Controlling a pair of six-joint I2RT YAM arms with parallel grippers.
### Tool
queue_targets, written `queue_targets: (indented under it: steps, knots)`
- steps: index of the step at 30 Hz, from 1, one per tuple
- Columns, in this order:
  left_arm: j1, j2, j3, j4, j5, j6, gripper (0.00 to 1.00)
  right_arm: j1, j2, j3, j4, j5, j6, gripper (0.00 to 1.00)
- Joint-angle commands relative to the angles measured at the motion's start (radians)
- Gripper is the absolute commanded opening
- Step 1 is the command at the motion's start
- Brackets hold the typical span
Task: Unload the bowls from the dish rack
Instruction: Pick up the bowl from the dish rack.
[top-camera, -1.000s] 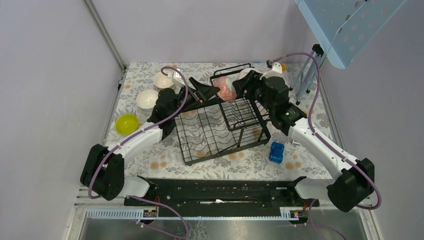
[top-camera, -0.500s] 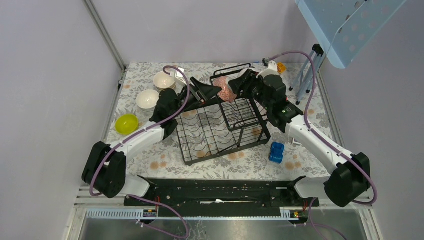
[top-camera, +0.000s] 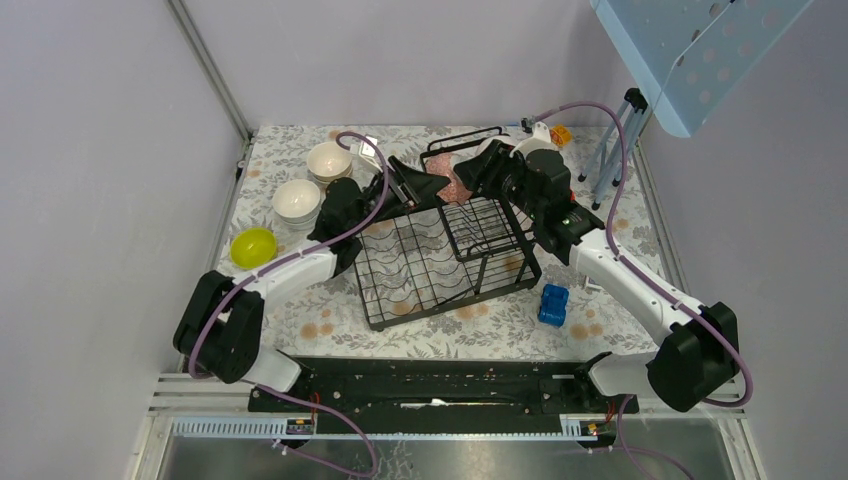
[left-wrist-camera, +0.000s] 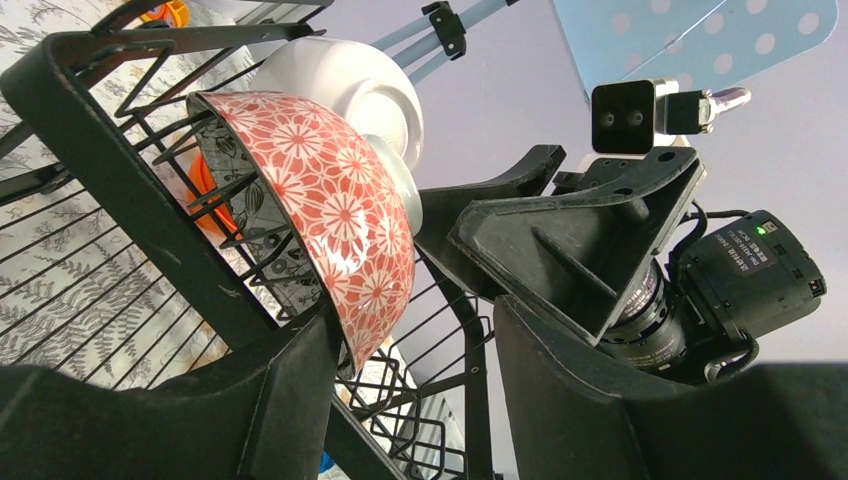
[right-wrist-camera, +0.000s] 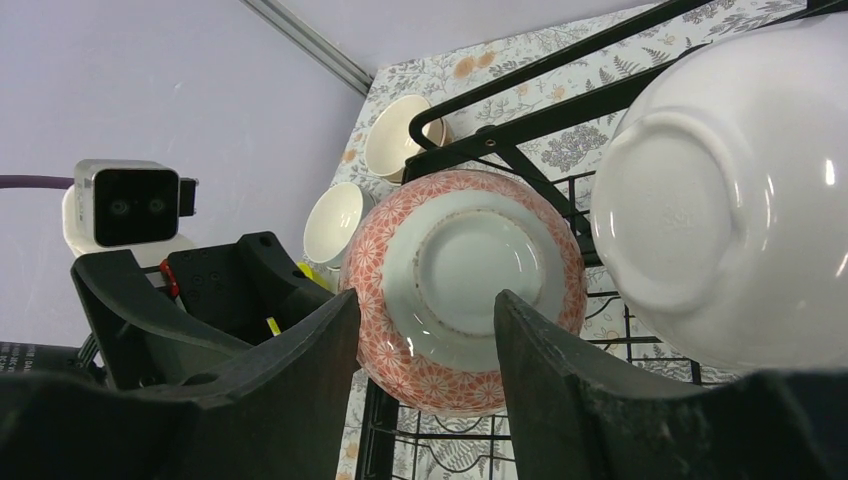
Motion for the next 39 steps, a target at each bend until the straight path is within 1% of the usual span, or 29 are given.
queue_targets:
  steps: [1,3,9,13,18,26,28,30,31,33,36,39]
  knots:
    - [-0.006,0.03,0.037,0.121,0.042,-0.017,0.6,-0.005,0.001,0.031,0.028,-0.03,0.014,0.58]
    - [-0.005,0.043,0.034,0.151,0.049,-0.029,0.56,-0.004,-0.001,0.029,0.028,-0.028,0.015,0.58]
    - [-0.009,0.063,0.012,0.24,0.057,-0.063,0.42,-0.01,-0.007,0.019,0.033,-0.021,0.016,0.57]
    - [-0.009,0.067,0.011,0.263,0.058,-0.064,0.37,-0.015,-0.007,0.012,0.041,-0.025,0.023,0.56]
    - [-0.01,0.081,0.007,0.294,0.058,-0.07,0.28,-0.02,-0.007,0.005,0.051,-0.034,0.033,0.56]
    - [-0.01,0.11,0.0,0.337,0.059,-0.086,0.2,-0.023,-0.006,-0.002,0.058,-0.04,0.039,0.56]
    - [-0.01,0.117,0.003,0.346,0.059,-0.09,0.13,-0.023,-0.007,-0.004,0.059,-0.04,0.038,0.56]
    - [-0.01,0.125,0.005,0.358,0.061,-0.093,0.03,-0.024,-0.011,-0.006,0.058,-0.041,0.037,0.56]
    - [-0.01,0.127,0.005,0.362,0.062,-0.092,0.0,-0.025,-0.017,-0.007,0.062,-0.044,0.038,0.57]
    - [-0.01,0.127,0.002,0.367,0.065,-0.085,0.0,-0.029,-0.038,-0.01,0.067,-0.048,0.04,0.63]
    - [-0.009,0.126,-0.006,0.378,0.056,-0.084,0.0,-0.032,-0.066,0.005,0.047,-0.046,0.036,0.75]
    - [-0.01,0.137,-0.013,0.42,0.053,-0.101,0.0,-0.03,-0.097,0.015,0.026,-0.041,0.039,0.85]
